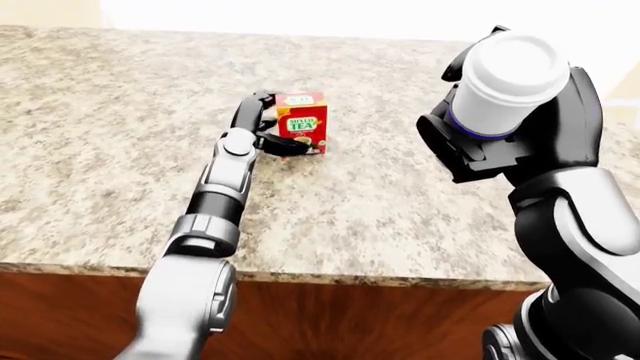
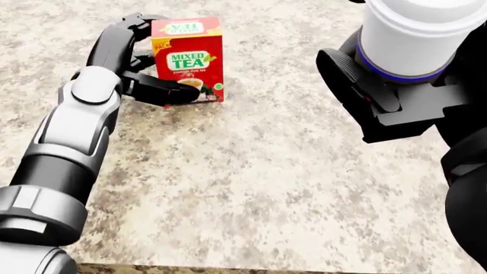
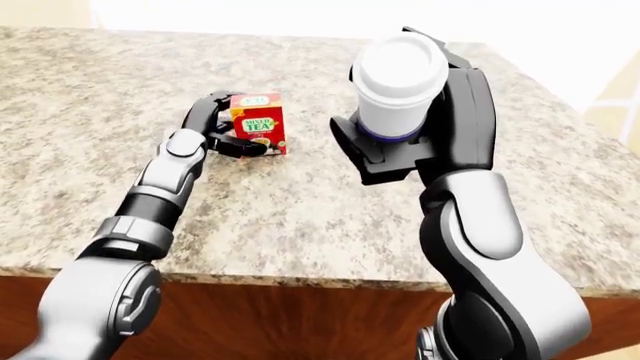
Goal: Move the drinks to the dining counter.
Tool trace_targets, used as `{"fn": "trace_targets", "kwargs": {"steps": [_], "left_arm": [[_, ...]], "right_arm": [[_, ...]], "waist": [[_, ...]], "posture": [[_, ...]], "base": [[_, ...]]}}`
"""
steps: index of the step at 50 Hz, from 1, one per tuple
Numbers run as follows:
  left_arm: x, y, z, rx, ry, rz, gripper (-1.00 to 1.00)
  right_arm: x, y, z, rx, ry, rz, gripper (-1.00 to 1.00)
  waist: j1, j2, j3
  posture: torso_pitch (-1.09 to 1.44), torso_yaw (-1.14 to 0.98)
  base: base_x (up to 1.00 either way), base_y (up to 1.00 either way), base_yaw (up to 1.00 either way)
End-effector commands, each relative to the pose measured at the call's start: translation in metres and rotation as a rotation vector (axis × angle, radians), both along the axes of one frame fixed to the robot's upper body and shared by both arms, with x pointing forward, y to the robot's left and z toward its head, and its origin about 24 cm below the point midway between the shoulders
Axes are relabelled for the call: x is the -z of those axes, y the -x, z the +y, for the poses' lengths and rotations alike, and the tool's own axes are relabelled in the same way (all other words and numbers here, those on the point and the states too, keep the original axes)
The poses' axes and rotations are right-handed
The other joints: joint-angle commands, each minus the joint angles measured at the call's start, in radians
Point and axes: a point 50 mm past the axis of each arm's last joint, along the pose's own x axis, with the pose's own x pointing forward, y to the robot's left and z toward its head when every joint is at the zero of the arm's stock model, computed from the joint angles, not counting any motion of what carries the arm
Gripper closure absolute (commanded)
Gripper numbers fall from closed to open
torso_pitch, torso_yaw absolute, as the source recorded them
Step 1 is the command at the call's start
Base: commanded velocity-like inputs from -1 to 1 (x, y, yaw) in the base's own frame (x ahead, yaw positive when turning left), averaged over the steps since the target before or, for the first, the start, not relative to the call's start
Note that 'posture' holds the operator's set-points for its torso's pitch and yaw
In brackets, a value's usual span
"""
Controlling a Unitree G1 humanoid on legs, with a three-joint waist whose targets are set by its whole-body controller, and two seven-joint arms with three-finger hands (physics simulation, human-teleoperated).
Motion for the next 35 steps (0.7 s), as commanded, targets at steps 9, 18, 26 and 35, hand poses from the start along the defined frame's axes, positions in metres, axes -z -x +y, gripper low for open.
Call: {"fn": "trace_targets", "kwargs": {"steps": [9, 18, 26, 35], "left_arm": [[-0.045, 0.004, 0.016, -0.036, 0.023, -0.154, -1.00], [-0.058, 0.037, 0.042, -0.060, 0.067, -0.208, -1.00], [-0.073, 0.084, 0.048, -0.044, 0.077, -0.281, -1.00], [-0.082, 0.113, 0.050, -0.020, 0.075, -0.323, -1.00]], "right_arm": [[-0.013, 0.000, 0.003, 0.006, 0.000, -0.072, 1.00], [-0.020, -0.038, 0.018, 0.022, 0.030, -0.044, 1.00], [-0.009, -0.095, 0.029, 0.063, 0.055, 0.007, 1.00], [0.018, -0.142, 0.031, 0.060, 0.057, 0.037, 1.00]], "waist": [[-0.003, 0.004, -0.029], [-0.012, 0.023, -0.024], [-0.019, 0.035, -0.024], [-0.020, 0.046, -0.020]], "posture": [[0.00, 0.00], [0.00, 0.00], [0.00, 0.00], [0.00, 0.00]], "base": [[0.00, 0.00, 0.00], [0.00, 0.00, 0.00], [0.00, 0.00, 0.00], [0.00, 0.00, 0.00]]}}
